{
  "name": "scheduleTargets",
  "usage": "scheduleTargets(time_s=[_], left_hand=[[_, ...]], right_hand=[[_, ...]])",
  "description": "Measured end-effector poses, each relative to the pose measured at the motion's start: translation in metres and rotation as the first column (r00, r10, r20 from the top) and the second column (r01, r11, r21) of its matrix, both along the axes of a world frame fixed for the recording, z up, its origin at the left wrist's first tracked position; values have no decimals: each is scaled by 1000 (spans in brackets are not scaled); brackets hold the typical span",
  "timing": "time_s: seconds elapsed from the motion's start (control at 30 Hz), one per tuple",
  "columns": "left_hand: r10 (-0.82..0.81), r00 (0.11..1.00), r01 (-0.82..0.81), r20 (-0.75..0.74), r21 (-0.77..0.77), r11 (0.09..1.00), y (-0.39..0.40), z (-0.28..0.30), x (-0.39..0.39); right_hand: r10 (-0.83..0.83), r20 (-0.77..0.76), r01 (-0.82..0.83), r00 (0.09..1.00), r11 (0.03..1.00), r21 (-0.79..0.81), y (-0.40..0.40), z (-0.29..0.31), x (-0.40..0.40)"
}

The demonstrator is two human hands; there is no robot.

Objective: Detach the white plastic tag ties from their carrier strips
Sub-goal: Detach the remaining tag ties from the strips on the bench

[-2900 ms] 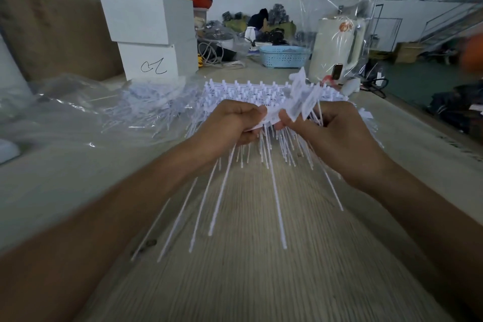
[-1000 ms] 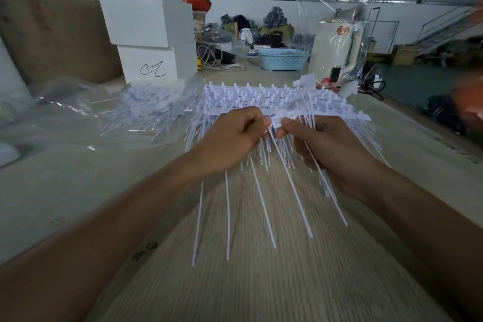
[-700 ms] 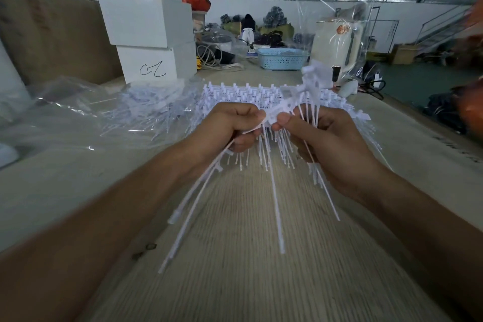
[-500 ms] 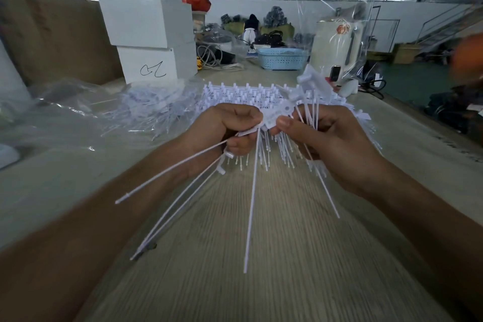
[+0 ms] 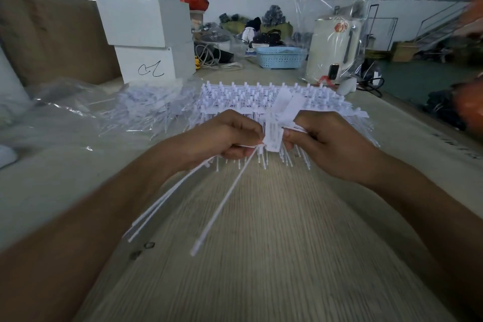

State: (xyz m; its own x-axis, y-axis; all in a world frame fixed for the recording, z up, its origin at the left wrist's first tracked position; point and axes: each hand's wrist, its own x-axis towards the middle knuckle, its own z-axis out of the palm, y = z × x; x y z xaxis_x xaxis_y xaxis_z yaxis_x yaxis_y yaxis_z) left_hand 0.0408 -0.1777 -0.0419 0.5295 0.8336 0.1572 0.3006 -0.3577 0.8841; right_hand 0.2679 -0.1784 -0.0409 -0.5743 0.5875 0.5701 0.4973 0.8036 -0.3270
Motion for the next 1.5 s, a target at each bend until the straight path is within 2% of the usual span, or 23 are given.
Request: scheduleTargets(time_s=[0.1,0.17,0.23,0.3,0.4,0.5,0.63,0.77,0.97,1.1,1.17,1.3,1.4,1.5], left_hand=[[122,988,-109,-93,133,985,1,6,-1],[195,962,-136,-192,284,949,0,9,-1],[320,879,-128,-353,470,873,-1,7,-1],[409,836,-163,-365,548,821,0,2,0],[364,911,-235,-195,481,845,3,0,0],[259,957,-187,-129,409,893,0,3,2],[253,965,-199,-67,439,876,-2,1,7],[289,957,-266,9,423,866,0,-1,8],[217,976,-185,-37,393,901,-2,-4,9],[363,915,-272,-173,400,875,-2,-6,14],[396,899,-307,-188,375,875,-4,-6,18],[425,891,-358,-159,329,874,-5,-3,22],[404,913,-389,-60,178,904,-6,-1,19],[341,936,-345,83,32,938,-7,0,18]], right_hand=[[-31,40,29,999,999,35,3,0,-1],[-54,24,53,998,998,35,3,-1,-2],[-115,-66,115,991,993,-2,4,0,2],[-156,-215,128,964,982,-138,5,4,7],[-173,-337,71,926,953,-294,3,7,7],[-260,-367,103,893,912,-397,2,-2,-4],[-360,-391,58,847,794,-605,3,-12,-16],[-356,-441,-75,824,702,-708,-4,-10,-21],[-243,-418,-98,875,758,-645,-9,-13,-24],[-270,-470,-84,840,792,-605,-7,-15,-23],[-299,-512,-80,805,801,-593,-5,-15,-23],[-313,-582,-129,750,794,-594,-5,-15,-22],[-288,-597,-151,749,803,-577,-7,-16,-23],[-240,-636,-208,733,812,-546,-6,-14,-21]])
